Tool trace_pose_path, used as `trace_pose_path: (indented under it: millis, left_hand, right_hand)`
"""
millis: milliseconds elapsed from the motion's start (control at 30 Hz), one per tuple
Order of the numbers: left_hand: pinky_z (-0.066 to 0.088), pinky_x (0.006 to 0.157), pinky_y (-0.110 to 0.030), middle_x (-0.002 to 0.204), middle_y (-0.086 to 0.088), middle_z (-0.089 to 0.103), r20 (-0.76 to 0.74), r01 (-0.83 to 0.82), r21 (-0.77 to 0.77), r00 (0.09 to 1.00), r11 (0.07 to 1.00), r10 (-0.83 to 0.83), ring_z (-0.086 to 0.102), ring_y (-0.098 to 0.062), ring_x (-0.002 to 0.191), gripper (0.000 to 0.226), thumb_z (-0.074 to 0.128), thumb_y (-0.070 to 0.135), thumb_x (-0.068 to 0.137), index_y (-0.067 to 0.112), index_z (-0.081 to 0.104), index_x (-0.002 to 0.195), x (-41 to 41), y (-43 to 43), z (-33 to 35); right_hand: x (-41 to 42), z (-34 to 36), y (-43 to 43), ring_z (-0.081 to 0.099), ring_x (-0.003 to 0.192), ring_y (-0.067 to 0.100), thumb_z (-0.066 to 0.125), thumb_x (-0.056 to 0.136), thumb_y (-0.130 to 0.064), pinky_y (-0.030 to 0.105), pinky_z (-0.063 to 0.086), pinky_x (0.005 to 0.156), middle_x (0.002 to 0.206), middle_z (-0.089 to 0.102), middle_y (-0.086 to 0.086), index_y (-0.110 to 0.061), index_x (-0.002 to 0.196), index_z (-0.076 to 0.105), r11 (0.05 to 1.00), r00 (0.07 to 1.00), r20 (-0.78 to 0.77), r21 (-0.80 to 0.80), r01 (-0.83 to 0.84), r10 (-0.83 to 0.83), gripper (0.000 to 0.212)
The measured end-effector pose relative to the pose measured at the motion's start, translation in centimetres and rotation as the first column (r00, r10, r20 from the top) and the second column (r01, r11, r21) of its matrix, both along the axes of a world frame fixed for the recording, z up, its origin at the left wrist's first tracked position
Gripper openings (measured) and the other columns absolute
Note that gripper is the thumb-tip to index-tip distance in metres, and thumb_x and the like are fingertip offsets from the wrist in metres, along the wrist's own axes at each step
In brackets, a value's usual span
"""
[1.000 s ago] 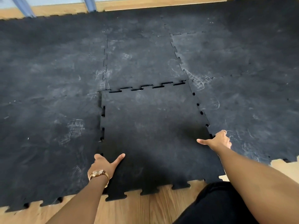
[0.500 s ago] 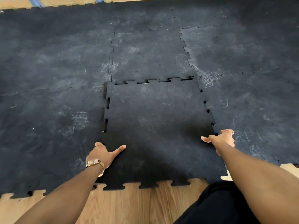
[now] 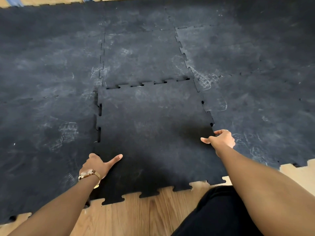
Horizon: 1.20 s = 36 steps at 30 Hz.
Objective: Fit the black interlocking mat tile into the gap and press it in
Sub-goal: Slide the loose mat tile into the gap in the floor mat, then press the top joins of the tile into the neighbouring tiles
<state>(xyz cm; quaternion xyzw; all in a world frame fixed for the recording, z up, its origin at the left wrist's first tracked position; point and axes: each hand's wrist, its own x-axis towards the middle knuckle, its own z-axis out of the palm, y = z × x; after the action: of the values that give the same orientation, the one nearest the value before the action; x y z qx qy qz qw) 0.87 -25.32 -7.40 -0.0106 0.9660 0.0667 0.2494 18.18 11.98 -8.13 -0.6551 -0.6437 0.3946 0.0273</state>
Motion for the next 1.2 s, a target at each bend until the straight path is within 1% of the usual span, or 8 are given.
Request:
trace_pose_path:
  millis: [200, 300, 600, 767, 833, 933, 1067, 1200]
  left_hand:
    - [0.047, 0.05, -0.028, 0.058, -0.006, 0.059, 0.071, 0.033, -0.092, 0.997, 0.995, -0.027, 0.06, -0.022, 0.051, 0.091, 0.048, 0.091, 0.056, 0.003, 0.057, 0.079, -0.7, 0.7, 0.5]
    - [0.054, 0.065, -0.037, 0.071, -0.008, 0.059, 0.057, 0.0, -0.147, 0.998, 0.989, 0.008, 0.06, -0.026, 0.063, 0.097, 0.046, 0.093, 0.055, 0.005, 0.044, 0.096, -0.1, 0.8, 0.8]
    - [0.049, 0.061, -0.036, 0.069, -0.005, 0.058, 0.056, -0.005, -0.116, 0.998, 0.993, 0.011, 0.062, -0.025, 0.062, 0.08, 0.04, 0.086, 0.07, 0.012, 0.031, 0.099, 1.6, -0.2, 1.1]
    - [0.048, 0.068, -0.036, 0.087, -0.009, 0.063, 0.099, 0.048, -0.166, 0.995, 0.985, -0.032, 0.067, -0.031, 0.085, 0.075, 0.035, 0.077, 0.083, 0.008, 0.041, 0.112, 2.0, 0.7, 0.3]
    - [0.053, 0.074, -0.035, 0.1, -0.011, 0.068, 0.142, 0.223, -0.347, 0.973, 0.911, -0.184, 0.068, -0.031, 0.092, 0.071, 0.032, 0.068, 0.091, 0.004, 0.053, 0.113, 1.8, 1.4, 0.4]
    - [0.058, 0.079, -0.039, 0.106, -0.01, 0.07, 0.193, 0.583, -0.537, 0.789, 0.609, -0.584, 0.068, -0.031, 0.095, 0.038, 0.051, 0.039, 0.096, 0.009, 0.068, 0.111, 1.4, 4.2, 1.3]
    - [0.051, 0.083, -0.038, 0.119, -0.011, 0.061, -0.024, 0.699, -0.316, 0.67, 0.641, -0.742, 0.056, -0.032, 0.113, 0.041, 0.052, 0.041, 0.094, 0.01, 0.048, 0.12, 2.0, 11.9, 3.0]
    - [0.044, 0.083, -0.04, 0.123, -0.011, 0.053, -0.227, 0.822, -0.023, 0.55, 0.569, -0.804, 0.05, -0.031, 0.116, 0.04, 0.044, 0.038, 0.097, 0.01, 0.042, 0.125, 3.1, 19.6, 2.2]
  right_hand:
    - [0.7, -0.6, -0.2, 0.045, 0.125, 0.031, 0.092, 0.06, -0.026, 0.039, 0.043, 0.089, 0.12, 0.061, 0.007, -0.015, 0.111, 0.058, 0.994, 0.996, 0.0, 0.063, -0.086, 0.086, 0.062]
    - [1.1, -0.8, -0.4, 0.045, 0.126, 0.032, 0.089, 0.063, -0.033, 0.04, 0.042, 0.092, 0.123, 0.062, 0.007, -0.015, 0.122, 0.057, 0.974, 0.982, 0.03, 0.12, -0.19, 0.188, 0.069]
    - [0.0, -0.2, -0.4, 0.037, 0.132, 0.036, 0.084, 0.07, -0.038, 0.044, 0.038, 0.099, 0.133, 0.054, 0.015, -0.019, 0.135, 0.05, 0.958, 0.937, 0.232, 0.062, -0.281, 0.26, 0.076]
    - [-1.6, 0.1, -2.2, 0.033, 0.13, 0.039, 0.075, 0.082, -0.03, 0.05, 0.042, 0.099, 0.138, 0.039, 0.021, -0.01, 0.134, 0.046, 0.965, 0.893, 0.394, 0.052, -0.257, 0.217, 0.063]
    - [-2.0, 0.1, -3.2, 0.036, 0.126, 0.041, 0.071, 0.085, -0.025, 0.054, 0.04, 0.1, 0.141, 0.032, 0.019, -0.004, 0.131, 0.047, 0.957, 0.884, 0.418, 0.099, -0.272, 0.208, 0.056]
    - [-2.2, -0.1, -4.4, 0.031, 0.133, 0.042, 0.065, 0.089, -0.024, 0.056, 0.031, 0.106, 0.147, 0.027, 0.021, -0.001, 0.143, 0.03, 0.946, 0.866, 0.442, 0.103, -0.308, 0.233, 0.068]
    - [-1.6, -0.5, -6.4, 0.004, 0.148, 0.035, 0.056, 0.093, -0.035, 0.052, 0.016, 0.116, 0.161, 0.001, 0.02, 0.003, 0.15, -0.003, 0.954, 0.876, 0.421, 0.074, -0.291, 0.235, 0.09]
    - [0.5, -0.9, -6.6, -0.001, 0.15, 0.028, 0.042, 0.1, -0.025, 0.048, 0.011, 0.119, 0.162, -0.003, 0.015, 0.001, 0.151, 0.001, 0.94, 0.889, 0.373, 0.107, -0.324, 0.265, 0.071]
